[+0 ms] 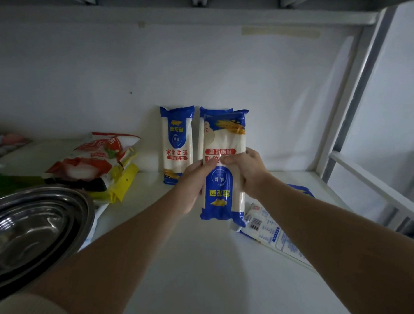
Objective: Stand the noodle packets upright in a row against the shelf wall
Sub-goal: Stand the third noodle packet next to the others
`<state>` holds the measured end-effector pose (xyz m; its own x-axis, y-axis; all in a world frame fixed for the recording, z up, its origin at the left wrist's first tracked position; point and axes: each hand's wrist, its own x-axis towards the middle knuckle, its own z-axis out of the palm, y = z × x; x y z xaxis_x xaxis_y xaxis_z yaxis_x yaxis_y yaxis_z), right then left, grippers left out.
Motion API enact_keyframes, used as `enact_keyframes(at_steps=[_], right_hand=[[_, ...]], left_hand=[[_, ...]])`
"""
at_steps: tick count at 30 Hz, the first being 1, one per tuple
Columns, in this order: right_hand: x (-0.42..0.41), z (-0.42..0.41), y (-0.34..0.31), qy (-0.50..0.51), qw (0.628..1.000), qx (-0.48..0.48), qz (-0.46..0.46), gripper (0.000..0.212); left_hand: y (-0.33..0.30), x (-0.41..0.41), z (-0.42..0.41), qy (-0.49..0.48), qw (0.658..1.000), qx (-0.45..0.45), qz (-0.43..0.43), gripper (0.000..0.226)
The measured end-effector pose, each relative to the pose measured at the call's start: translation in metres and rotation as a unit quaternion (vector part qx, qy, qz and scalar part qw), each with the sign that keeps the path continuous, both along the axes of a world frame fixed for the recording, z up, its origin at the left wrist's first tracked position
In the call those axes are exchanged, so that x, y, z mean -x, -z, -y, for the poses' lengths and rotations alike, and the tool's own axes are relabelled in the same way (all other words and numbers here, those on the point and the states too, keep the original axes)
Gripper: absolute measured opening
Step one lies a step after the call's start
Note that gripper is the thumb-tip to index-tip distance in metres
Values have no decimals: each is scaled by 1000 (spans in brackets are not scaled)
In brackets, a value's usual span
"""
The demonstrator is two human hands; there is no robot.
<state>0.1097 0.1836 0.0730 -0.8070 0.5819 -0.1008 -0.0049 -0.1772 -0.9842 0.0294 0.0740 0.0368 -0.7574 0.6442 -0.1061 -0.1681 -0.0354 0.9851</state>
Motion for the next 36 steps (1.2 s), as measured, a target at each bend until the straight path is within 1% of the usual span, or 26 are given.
enact_keyframes(at_steps=[2,4,5,7,8,9,10,12,13,14,15,16,17,18,20,22,24,25,27,28,30,32,33,34,35,36], right_hand=[[1,-1,-3,-5,1000,-11,0,42],[5,2,-8,-10,999,-34,-12,56],[8,4,-11,12,998,-53,-18,68],[13,5,-22,153,977,-147,14,89],[12,5,-29,228,944,-234,34,91],[9,6,-34,265,899,-347,47,90],[5,5,-37,254,840,-477,57,90],[2,6,-41,132,709,-683,115,87],[5,8,-41,66,663,-731,148,77],[10,10,-40,22,651,-739,172,61],[14,12,-41,-4,683,-704,194,46],[17,14,-44,-20,732,-647,210,37],[20,13,-46,-25,771,-595,225,33],[22,12,-47,-27,786,-570,236,32],[22,8,-46,-26,795,-558,237,29],[20,5,-44,-3,793,-563,233,22],[18,1,-43,27,788,-569,231,18],[16,-2,-44,38,797,-557,229,16],[12,-8,-48,45,843,-495,207,15],[8,-11,-49,47,873,-451,182,14],[3,-14,-48,52,924,-357,125,18],[0,-14,-44,55,955,-278,89,23],[0,-14,-42,57,966,-241,73,23],[-1,-15,-39,59,976,-202,55,23],[-3,-17,-36,58,984,-162,36,25],[-5,-20,-32,54,990,-130,18,27]], left_hand=[[3,-3,-1,6,1000,-22,1,20],[-3,-3,-3,-46,998,-15,-35,17],[-9,1,-4,-71,994,4,-77,13],[-27,9,-1,-86,968,76,-224,13],[-36,15,2,-81,936,129,-319,16],[-46,20,5,-74,887,191,-413,20],[-56,22,8,-69,826,253,-499,25],[-74,24,9,-47,706,339,-620,31],[-83,22,9,-33,655,364,-661,32],[-89,19,7,-22,607,377,-699,31],[-93,17,5,-17,567,376,-733,26],[-95,14,4,-20,536,371,-758,20],[-94,11,3,-27,519,359,-775,16],[-92,9,3,-40,512,344,-786,14],[-80,9,4,-93,519,298,-796,16],[-66,10,4,-138,546,233,-793,24],[-54,11,0,-157,565,217,-780,28],[-51,8,-2,-167,587,223,-761,35],[-50,-1,-4,-225,663,203,-685,46],[-51,-4,-7,-269,707,185,-627,44],[-53,-10,-13,-319,811,165,-462,50],[-51,-15,-20,-264,935,75,-224,56],[-49,-18,-23,-194,976,12,-100,52],[-47,-22,-26,-123,992,-34,-11,46],[-44,-23,-29,-77,995,-60,30,39],[-42,-24,-33,-63,995,-72,33,31]])
